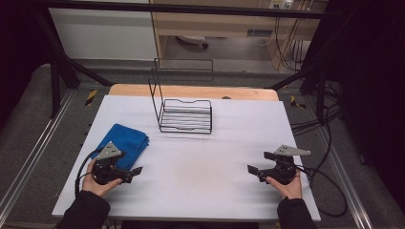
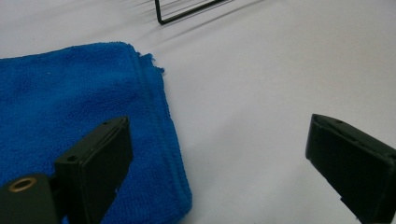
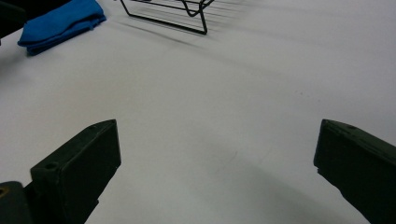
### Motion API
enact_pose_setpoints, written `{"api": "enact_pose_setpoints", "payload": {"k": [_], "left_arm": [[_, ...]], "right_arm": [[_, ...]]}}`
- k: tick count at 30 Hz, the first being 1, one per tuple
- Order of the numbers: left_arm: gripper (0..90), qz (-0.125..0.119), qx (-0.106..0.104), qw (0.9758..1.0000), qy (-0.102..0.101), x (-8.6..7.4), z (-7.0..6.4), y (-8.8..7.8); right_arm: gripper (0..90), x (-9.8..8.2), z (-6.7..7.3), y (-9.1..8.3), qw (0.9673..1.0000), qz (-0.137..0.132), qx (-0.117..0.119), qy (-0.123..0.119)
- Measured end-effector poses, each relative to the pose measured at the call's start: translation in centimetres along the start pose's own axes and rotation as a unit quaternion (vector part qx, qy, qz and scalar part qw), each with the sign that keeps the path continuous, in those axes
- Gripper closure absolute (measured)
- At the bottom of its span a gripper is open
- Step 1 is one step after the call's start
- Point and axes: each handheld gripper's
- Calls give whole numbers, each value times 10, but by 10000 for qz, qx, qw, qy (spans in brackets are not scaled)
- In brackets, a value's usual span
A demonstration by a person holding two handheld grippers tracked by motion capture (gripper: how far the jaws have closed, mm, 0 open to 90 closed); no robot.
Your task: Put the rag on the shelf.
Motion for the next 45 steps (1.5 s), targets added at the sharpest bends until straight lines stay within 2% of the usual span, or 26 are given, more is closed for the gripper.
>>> {"api": "enact_pose_setpoints", "payload": {"k": [8,12,16,18,19,20,21,26,30,37,43,45], "left_arm": [[101,14,67,10000,-20,2,0,1],[144,19,126,9999,-34,3,1,2],[216,49,212,9997,-94,5,3,4],[284,119,243,9996,-99,6,4,6],[284,151,270,9995,-110,6,5,8],[337,189,299,9993,-116,6,5,9],[337,224,312,9992,-111,7,6,11],[436,459,535,9975,-76,6,8,21],[454,641,748,9951,-87,4,13,27],[532,774,877,9930,-151,0,20,30],[588,895,997,9910,36,0,17,33],[597,925,1035,9903,41,1,16,33]], "right_arm": [[13,0,0,0,10000,18,3,-12],[14,0,1,2,10000,68,-7,-12],[15,-1,1,3,10000,86,-2,-20],[15,0,1,3,10000,94,-7,-14],[15,0,1,3,10000,94,-7,-14],[15,0,1,3,10000,97,-12,-14],[15,0,1,3,10000,97,-12,-14],[15,-1,1,5,9999,142,-11,-29],[15,-1,2,6,9998,175,-24,-16],[16,-1,2,6,9998,198,-17,-17],[16,-1,2,6,9998,191,-19,-13],[16,-1,1,6,9998,191,-19,-13]]}}
Point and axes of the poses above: each handheld gripper's, and its own axes: y roughly forward along the jaws, x roughly out of its top, z roughly to its left, and after that the axes turned 1 degree about x, right-handed
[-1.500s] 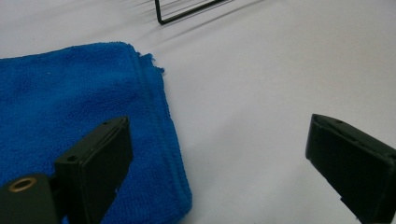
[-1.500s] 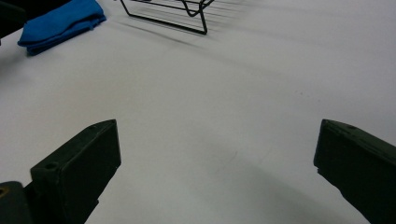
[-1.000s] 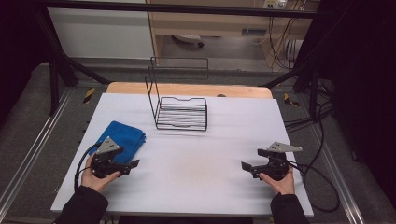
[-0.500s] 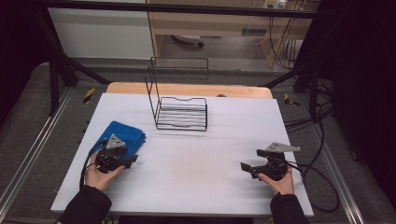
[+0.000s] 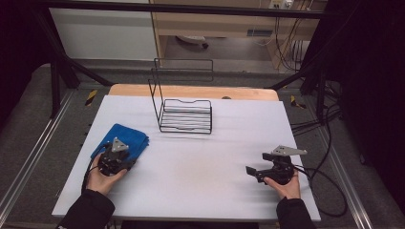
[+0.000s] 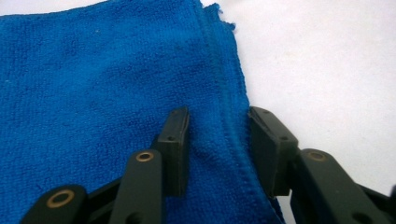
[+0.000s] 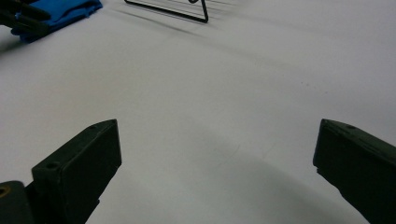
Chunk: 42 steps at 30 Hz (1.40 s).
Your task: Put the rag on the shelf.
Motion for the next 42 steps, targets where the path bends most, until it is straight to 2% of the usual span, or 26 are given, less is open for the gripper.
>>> {"api": "enact_pose_setpoints", "payload": {"k": [3,5,12,18,24,28,34,39,42], "left_arm": [[647,20,61,10000,10,1,1,0],[738,19,116,9999,-7,0,3,0],[801,-15,-14,9998,-202,0,9,-1],[818,-76,-203,9990,-389,0,14,-5],[825,-330,-389,9968,-608,1,18,-16],[825,-457,-504,9956,-648,2,18,-23],[825,-549,-733,9938,-634,5,9,-29],[825,-574,-992,9917,-586,8,-7,-31],[824,-533,-1081,9914,-512,10,-18,-30]], "right_arm": [[16,0,0,0,10000,25,4,15],[17,0,0,1,10000,32,5,-1],[20,0,0,1,10000,38,12,-16],[20,0,0,2,10000,52,17,3],[20,0,0,1,10000,41,21,3],[20,0,-1,1,10000,42,21,-10],[21,0,0,1,10000,43,26,6],[21,0,-1,1,10000,55,30,-28],[21,0,-1,1,10000,60,29,-23]]}}
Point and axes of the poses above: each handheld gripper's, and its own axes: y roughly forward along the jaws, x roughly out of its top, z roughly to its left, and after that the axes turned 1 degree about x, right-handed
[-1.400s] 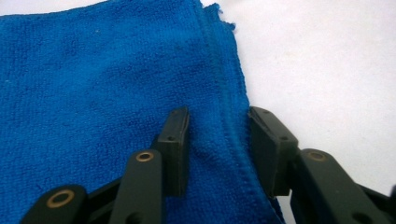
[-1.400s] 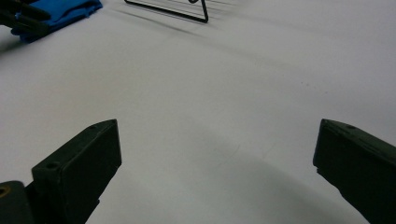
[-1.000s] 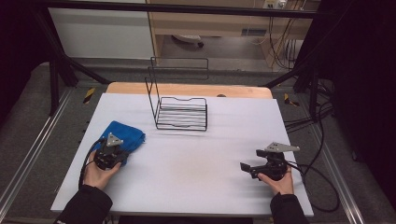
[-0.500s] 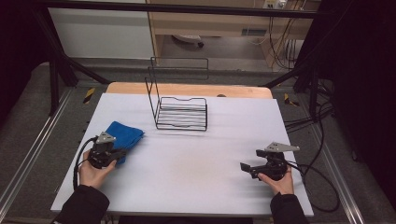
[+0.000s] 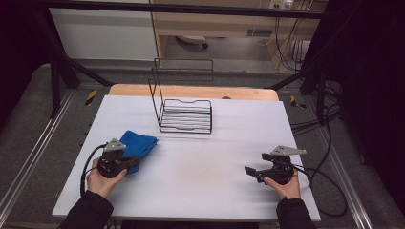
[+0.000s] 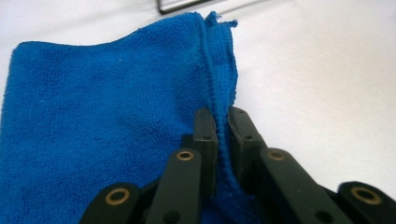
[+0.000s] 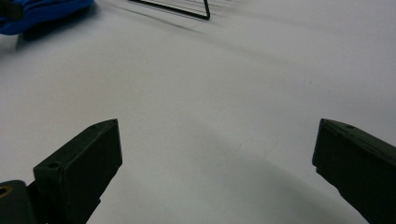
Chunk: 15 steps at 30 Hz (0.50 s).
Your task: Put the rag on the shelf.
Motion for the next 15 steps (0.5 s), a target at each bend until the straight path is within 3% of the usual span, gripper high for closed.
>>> {"api": "enact_pose_setpoints", "payload": {"k": [6,15], "left_arm": [[824,-21,-185,9998,68,3,-20,5],[823,-112,-397,9991,-64,9,-40,10]], "right_arm": [[21,0,1,0,10000,8,4,32],[21,0,1,0,10000,-5,-13,41]]}}
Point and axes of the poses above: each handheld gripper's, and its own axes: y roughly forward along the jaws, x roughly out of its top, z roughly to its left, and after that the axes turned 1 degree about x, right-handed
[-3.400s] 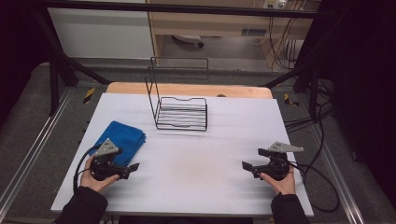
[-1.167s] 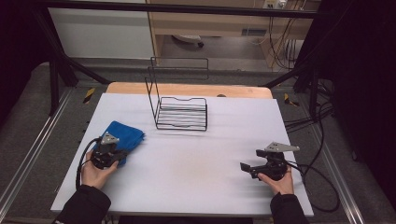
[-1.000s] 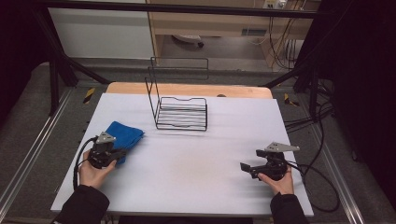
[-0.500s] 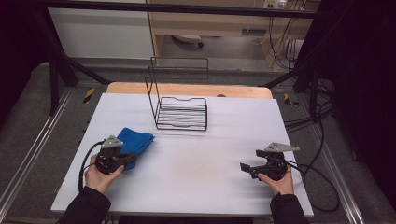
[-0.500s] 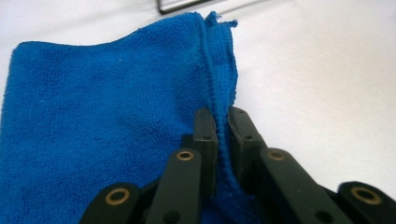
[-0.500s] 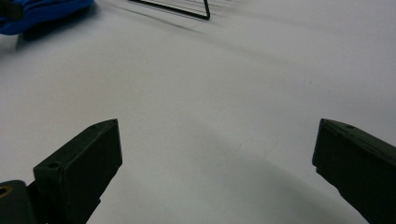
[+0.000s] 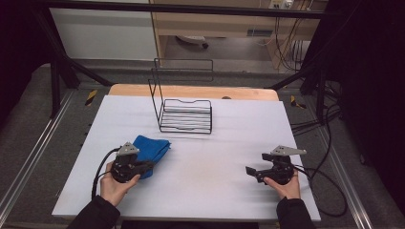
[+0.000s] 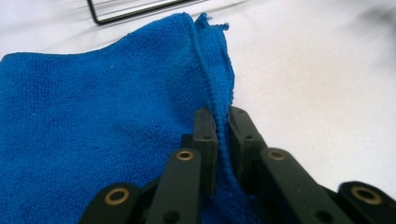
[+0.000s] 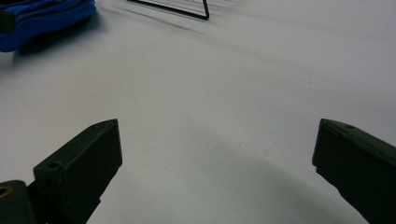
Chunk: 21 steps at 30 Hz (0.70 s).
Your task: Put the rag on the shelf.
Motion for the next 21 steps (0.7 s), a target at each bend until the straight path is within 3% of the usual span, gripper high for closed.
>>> {"api": "enact_pose_setpoints", "payload": {"k": [7,21], "left_arm": [[822,-27,-110,9999,101,6,-18,7],[821,113,-292,9991,285,22,-57,37]], "right_arm": [[21,0,0,0,10000,24,-24,-16],[21,0,0,1,10000,42,-29,-43]]}}
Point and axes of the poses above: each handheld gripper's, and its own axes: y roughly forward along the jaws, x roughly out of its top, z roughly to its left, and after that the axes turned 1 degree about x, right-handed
